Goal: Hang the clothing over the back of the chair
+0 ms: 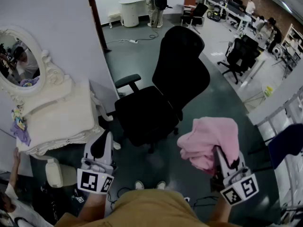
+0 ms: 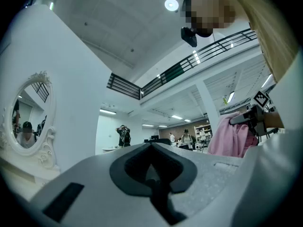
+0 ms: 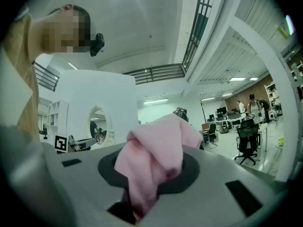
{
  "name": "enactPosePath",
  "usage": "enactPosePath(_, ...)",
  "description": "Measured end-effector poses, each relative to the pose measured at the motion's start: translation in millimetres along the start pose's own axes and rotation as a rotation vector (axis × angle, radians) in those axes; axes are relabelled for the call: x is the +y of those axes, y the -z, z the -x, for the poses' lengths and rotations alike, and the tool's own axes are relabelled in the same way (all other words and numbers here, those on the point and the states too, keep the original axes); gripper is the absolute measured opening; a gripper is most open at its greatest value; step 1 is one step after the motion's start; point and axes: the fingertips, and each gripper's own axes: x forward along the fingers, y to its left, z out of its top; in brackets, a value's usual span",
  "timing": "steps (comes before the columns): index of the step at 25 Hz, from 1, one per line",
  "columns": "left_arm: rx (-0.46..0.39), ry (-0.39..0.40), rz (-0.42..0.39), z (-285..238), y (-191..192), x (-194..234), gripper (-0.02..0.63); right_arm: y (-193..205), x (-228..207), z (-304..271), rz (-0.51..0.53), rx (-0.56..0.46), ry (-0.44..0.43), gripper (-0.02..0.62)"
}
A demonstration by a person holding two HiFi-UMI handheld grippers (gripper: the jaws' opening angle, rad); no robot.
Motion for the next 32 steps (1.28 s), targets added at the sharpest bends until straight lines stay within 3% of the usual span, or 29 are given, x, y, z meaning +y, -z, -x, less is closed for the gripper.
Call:
enactPosePath(14,0.021,-0.02,-0.017,4.6,1.0,-29.6,0.005,6.6,-19.0,17.3,-0.015,-0.002,-0.019,0.11)
enactPosePath(21,0.046,-0.064,-0.031,26.4,10.2,-44.3,0.004,23.1,-22.6,22.6,0.046,0.024,-0.039,0.11)
enactPosePath(32,0.08,-0.093,-0.011,11.5,38.0,-33.9,0.005,39.0,-33.8,-13.4,0.057,0.057,-0.062,0.11)
